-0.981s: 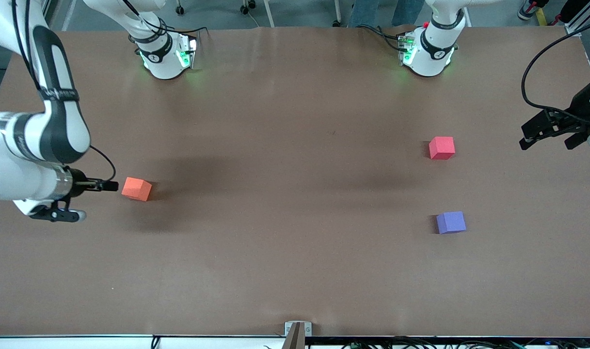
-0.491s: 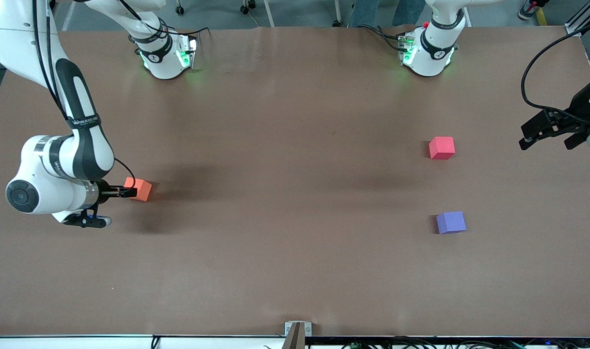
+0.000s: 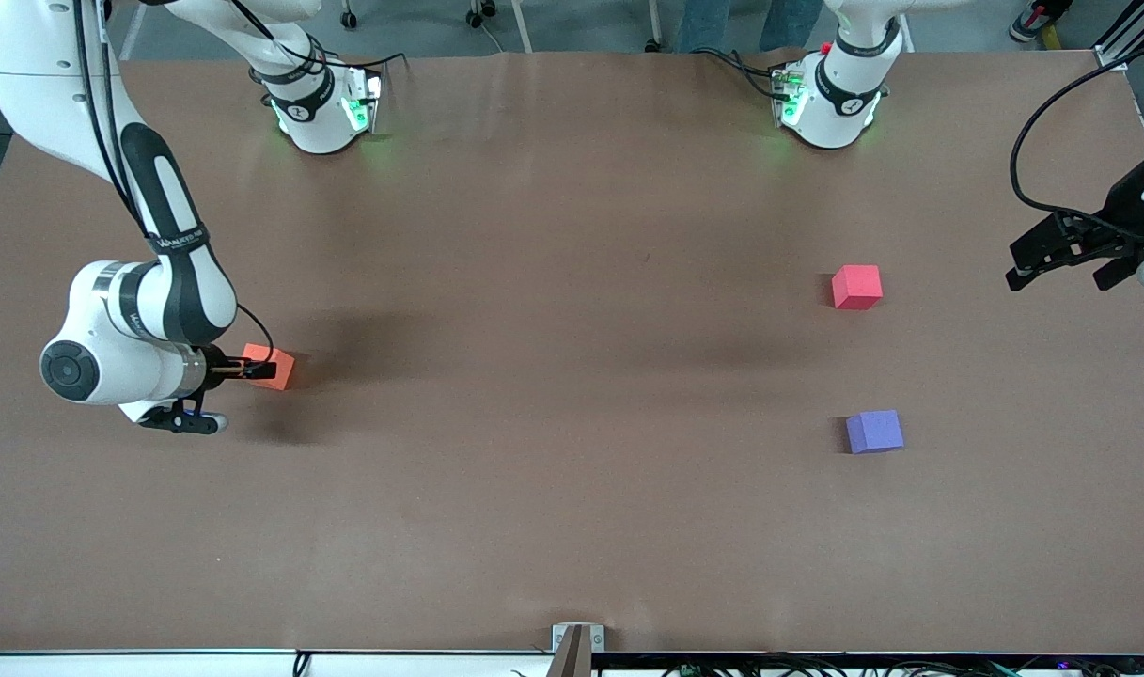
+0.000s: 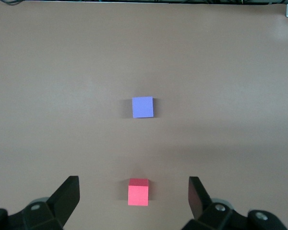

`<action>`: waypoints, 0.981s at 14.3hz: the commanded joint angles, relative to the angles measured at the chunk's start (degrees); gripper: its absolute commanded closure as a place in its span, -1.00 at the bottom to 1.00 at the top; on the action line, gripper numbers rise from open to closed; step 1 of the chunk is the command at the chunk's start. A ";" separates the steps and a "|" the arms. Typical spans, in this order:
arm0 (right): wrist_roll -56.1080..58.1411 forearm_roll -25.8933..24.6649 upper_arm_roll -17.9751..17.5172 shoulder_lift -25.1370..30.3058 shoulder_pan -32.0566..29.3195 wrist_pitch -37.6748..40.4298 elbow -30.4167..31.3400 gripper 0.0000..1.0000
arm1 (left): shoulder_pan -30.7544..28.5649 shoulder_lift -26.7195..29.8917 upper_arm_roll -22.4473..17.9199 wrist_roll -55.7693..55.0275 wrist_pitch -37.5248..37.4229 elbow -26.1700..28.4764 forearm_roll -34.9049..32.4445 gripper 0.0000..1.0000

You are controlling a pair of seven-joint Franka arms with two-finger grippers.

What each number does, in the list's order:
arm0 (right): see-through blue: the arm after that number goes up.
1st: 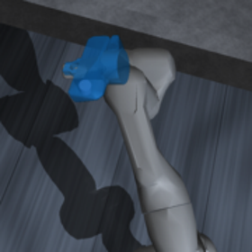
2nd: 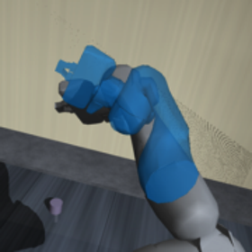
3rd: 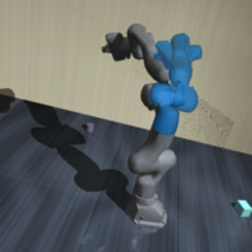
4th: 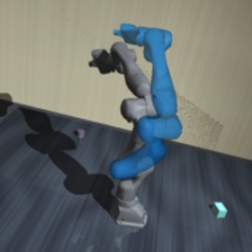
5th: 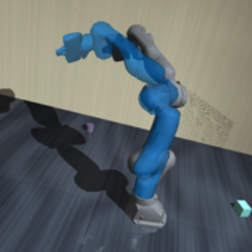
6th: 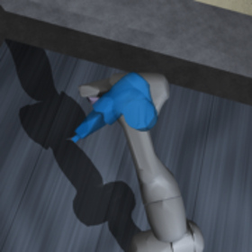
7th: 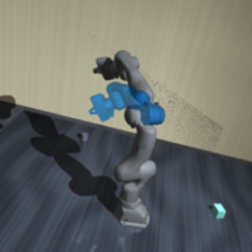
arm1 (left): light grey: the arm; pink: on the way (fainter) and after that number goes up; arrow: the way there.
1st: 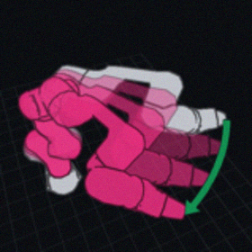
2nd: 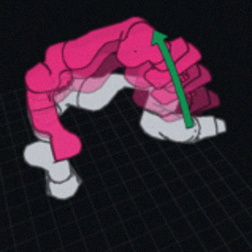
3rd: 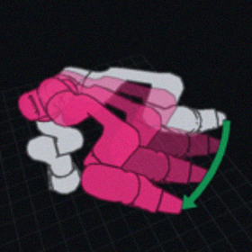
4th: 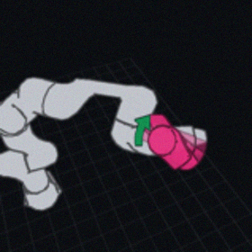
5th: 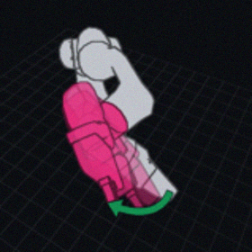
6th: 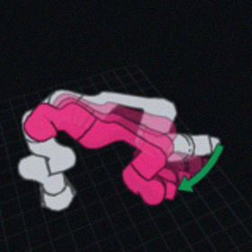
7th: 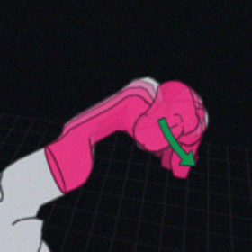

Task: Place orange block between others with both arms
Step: 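Reach the right gripper down to the orange cube and grasp it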

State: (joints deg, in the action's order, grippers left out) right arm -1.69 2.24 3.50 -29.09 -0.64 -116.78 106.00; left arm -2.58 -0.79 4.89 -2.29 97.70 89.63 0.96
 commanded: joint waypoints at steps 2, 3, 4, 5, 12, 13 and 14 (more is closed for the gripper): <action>-0.33 0.83 -0.25 -0.70 -0.76 -0.91 1.14 -1.00 | -0.06 0.79 0.39 -0.08 0.04 0.64 -1.13 -1.00; -0.42 0.83 -0.34 -1.14 -0.67 -0.82 1.22 -1.00 | -0.06 0.88 0.39 -0.08 0.04 0.55 -1.13 -1.00; -0.42 0.92 -0.34 -1.41 -0.67 -0.82 1.22 -1.00 | -0.06 0.88 0.39 -0.08 0.04 0.55 -1.13 -1.00; -0.42 0.92 -0.34 -1.67 -0.67 -0.90 1.14 -1.00 | -0.06 0.97 0.39 -0.08 0.04 0.64 -1.13 -1.00; -0.51 1.01 -0.34 -3.43 -0.33 -2.31 -0.09 0.23 | 0.03 1.23 0.39 -0.17 -0.05 0.64 -1.13 -1.00; -0.16 1.01 -0.51 -3.34 -0.06 -1.88 -0.70 0.34 | 0.03 1.23 0.39 -0.17 -0.05 0.64 -1.13 -1.00; 0.71 0.92 -1.56 -2.82 -0.06 -1.52 -1.75 0.44 | 0.03 1.23 0.39 -0.17 0.03 0.64 -1.13 -1.00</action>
State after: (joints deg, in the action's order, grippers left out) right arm -1.63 2.37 3.27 -32.54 -0.77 -118.93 105.80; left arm -2.57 -0.74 4.99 -2.29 97.70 89.63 0.96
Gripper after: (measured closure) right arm 0.419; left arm 0.000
